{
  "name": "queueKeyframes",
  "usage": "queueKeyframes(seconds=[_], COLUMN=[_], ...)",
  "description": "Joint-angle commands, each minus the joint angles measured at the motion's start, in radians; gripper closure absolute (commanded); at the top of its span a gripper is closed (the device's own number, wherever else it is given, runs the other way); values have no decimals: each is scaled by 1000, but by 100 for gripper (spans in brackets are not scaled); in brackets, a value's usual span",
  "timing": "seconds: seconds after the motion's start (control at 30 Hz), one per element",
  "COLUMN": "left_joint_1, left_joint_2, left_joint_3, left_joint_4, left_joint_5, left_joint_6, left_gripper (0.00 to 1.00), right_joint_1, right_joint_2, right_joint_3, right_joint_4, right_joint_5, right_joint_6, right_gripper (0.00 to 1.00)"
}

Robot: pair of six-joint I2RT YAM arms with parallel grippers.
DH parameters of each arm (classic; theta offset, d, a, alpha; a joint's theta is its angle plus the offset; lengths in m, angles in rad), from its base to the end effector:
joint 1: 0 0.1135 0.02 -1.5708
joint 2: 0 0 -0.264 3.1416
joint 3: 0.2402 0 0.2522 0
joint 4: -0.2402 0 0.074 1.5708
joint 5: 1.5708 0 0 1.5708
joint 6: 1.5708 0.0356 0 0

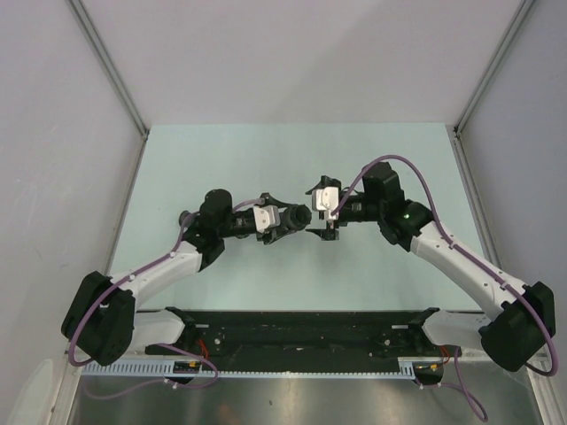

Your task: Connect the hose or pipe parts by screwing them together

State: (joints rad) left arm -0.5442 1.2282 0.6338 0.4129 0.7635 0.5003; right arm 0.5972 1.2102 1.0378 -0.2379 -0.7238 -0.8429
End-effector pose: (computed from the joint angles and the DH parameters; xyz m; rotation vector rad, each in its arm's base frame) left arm 0.2148 -0.1587 0.2567 1.3103 1.1627 -0.6971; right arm 0.2107 0.1718 0.3374 -1.5695 1.0911 0.5480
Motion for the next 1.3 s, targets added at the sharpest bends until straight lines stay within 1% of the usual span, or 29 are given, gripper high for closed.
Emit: queueKeyframes(seconds=[0.0, 0.03, 0.2, 0.27, 0.37, 0.47, 0.5, 0.53, 0.57, 0.6, 0.63, 0.67, 0.7, 0.73, 0.77, 0.8, 0.83, 0.87, 0.93, 0.97, 1.0, 1.03, 1.07, 1.17, 1.23, 1.27], left_joint_1=[10, 9, 10, 10, 10, 10, 10, 10, 10, 9, 9, 7, 4, 3, -3, -10, -14, -26, -36, -45, -49, -53, -62, -69, -71, -71], left_joint_2=[-18, -18, -16, -18, -21, -26, -26, -26, -24, -26, -29, -32, -35, -36, -36, -38, -38, -38, -36, -36, -33, -30, -26, -21, -26, -27], left_joint_3=[30, 30, 32, 33, 32, 33, 35, 35, 37, 38, 37, 33, 33, 32, 32, 32, 30, 29, 21, 21, 21, 24, 26, 27, 24, 21], left_joint_4=[18, 17, 10, 9, 7, 6, 4, 6, 6, 6, 7, 7, 7, 7, 7, 7, 9, 10, 13, 15, 15, 18, 18, 21, 21, 20], left_joint_5=[100, 100, 109, 109, 106, 100, 99, 91, 83, 70, 33, 16, -7, -22, -59, -82, -105, -153, -185, -199, -228, -245, -262, -326, -389, -406], left_joint_6=[-14, -16, -11, -9, -3, -2, -2, 1, 3, 7, 18, 24, 29, 41, 46, 52, 58, 63, 75, 78, 81, 87, 87, 89, 86, 87], left_gripper=[100, 100, 100, 100, 100, 100, 100, 100, 100, 100, 100, 100, 100, 100, 100, 99, 100, 100, 100, 100, 100, 100, 100, 100, 100, 100], right_joint_1=[53, 61, 87, 93, 93, 93, 92, 93, 95, 95, 95, 95, 95, 93, 95, 95, 95, 93, 108, 115, 127, 131, 139, 183, 193, 188], right_joint_2=[18, 25, 61, 69, 84, 94, 95, 97, 97, 98, 107, 117, 124, 133, 153, 163, 175, 193, 216, 224, 239, 247, 256, 287, 284, 278], right_joint_3=[16, 16, 18, 19, 22, 22, 22, 22, 22, 22, 22, 22, 22, 22, 22, 22, 22, 22, 22, 22, 22, 21, 21, 19, 19, 19], right_joint_4=[2, -1, 35, 38, 32, 14, 15, 18, 46, 70, 104, 186, 225, 273, 341, 377, 409, 457, 477, 462, 436, 404, 385, 454, 488, 505], right_joint_5=[44, 82, 110, 98, 98, 90, 83, 81, 78, 78, 89, 99, 131, 142, 152, 161, 161, 170, 266, 305, 386, 420, 431, 423, 411, 408], right_joint_6=[-143, -156, -147, -142, -125, -102, -70, -44, -9, 43, 177, 277, 365, 563, 659, 758, 982, 1080, 1287, 1461, 1549, 1635, 1757, 1843, 1900, 1909], right_gripper=[10, 10, 13, 16, 23, 39, 49, 54, 62, 66, 70, 76, 79, 81, 87, 88, 90, 90, 91, 89, 88, 87, 83, 68, 65, 54])
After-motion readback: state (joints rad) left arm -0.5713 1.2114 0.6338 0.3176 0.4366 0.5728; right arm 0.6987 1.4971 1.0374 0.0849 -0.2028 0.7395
